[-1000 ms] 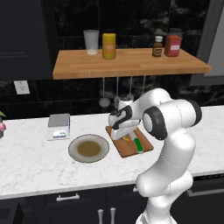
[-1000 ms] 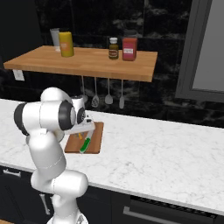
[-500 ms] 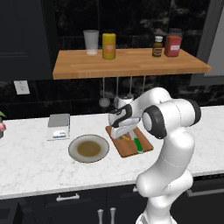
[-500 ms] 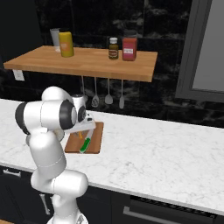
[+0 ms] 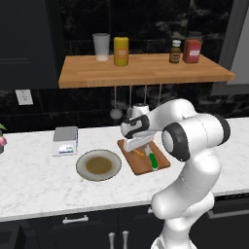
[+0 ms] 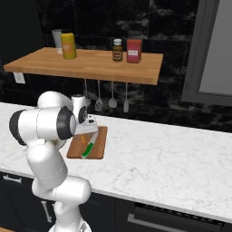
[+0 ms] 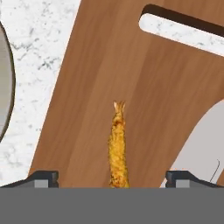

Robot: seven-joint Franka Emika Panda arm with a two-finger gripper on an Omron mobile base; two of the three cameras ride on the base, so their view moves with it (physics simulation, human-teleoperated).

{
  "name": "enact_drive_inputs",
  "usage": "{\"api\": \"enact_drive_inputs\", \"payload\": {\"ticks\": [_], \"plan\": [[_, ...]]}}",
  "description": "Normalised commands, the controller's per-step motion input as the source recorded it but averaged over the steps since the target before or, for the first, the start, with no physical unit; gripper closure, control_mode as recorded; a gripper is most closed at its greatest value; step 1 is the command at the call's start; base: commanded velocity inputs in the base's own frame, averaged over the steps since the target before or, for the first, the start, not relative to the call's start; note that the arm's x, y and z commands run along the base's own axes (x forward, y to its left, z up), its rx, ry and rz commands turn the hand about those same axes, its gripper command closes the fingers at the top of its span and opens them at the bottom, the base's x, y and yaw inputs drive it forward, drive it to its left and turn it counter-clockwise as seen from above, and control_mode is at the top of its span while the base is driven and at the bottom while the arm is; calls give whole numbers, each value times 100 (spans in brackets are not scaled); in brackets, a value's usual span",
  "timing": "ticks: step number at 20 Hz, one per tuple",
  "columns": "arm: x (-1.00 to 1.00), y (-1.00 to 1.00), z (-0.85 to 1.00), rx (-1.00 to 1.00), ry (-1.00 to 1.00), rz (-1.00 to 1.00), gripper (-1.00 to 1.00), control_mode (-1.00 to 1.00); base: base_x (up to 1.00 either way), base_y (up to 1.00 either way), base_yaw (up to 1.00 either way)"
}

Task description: Pick up the knife from the drawer and place it on the cutting board. Then place the meat from the plate to the cutting board.

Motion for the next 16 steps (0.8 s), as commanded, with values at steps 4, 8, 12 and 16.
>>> {"api": "enact_drive_inputs", "payload": {"ticks": [4, 8, 12, 16], "plan": [[-76, 0, 25, 0, -9, -4, -100, -100, 0, 0, 0], [-76, 0, 42, 0, -9, -3, -100, -100, 0, 0, 0], [-78, 0, 52, 1, -6, -5, -100, -100, 0, 0, 0], [-75, -6, 52, 2, -3, -7, -100, -100, 0, 0, 0]]}}
